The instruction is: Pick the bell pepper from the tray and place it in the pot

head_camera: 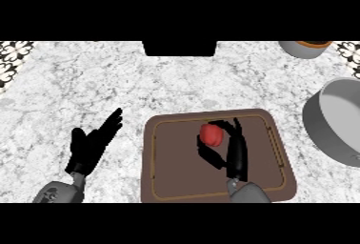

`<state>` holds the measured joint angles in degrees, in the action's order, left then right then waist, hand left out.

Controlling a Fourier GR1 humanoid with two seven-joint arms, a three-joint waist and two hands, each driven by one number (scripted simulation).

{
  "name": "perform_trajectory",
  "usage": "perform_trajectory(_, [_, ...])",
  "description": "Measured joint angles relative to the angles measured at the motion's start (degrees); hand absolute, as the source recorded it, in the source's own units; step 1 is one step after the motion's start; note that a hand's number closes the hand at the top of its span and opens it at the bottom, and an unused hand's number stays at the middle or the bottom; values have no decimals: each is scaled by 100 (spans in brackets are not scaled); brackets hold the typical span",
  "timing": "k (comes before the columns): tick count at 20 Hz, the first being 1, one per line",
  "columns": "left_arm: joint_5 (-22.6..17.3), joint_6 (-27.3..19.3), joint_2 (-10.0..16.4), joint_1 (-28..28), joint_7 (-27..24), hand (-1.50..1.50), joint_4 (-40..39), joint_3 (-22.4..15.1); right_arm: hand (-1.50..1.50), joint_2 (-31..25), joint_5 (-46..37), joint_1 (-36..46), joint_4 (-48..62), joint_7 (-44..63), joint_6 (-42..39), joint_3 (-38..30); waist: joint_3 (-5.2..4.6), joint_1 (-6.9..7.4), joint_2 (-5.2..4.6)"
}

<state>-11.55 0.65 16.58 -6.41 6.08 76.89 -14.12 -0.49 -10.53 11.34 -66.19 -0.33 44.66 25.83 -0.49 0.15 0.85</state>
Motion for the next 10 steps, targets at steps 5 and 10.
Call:
perform_trajectory(5, [178, -1, -101, 62, -32, 0, 14, 11, 150, 51, 817, -31, 216, -1002, -11, -103, -30, 4, 34])
perform_trajectory(10, [214, 55, -145, 57, 38, 0, 40, 108, 150, -175, 978, -26, 120, -1383, 200, 117, -20, -1, 16])
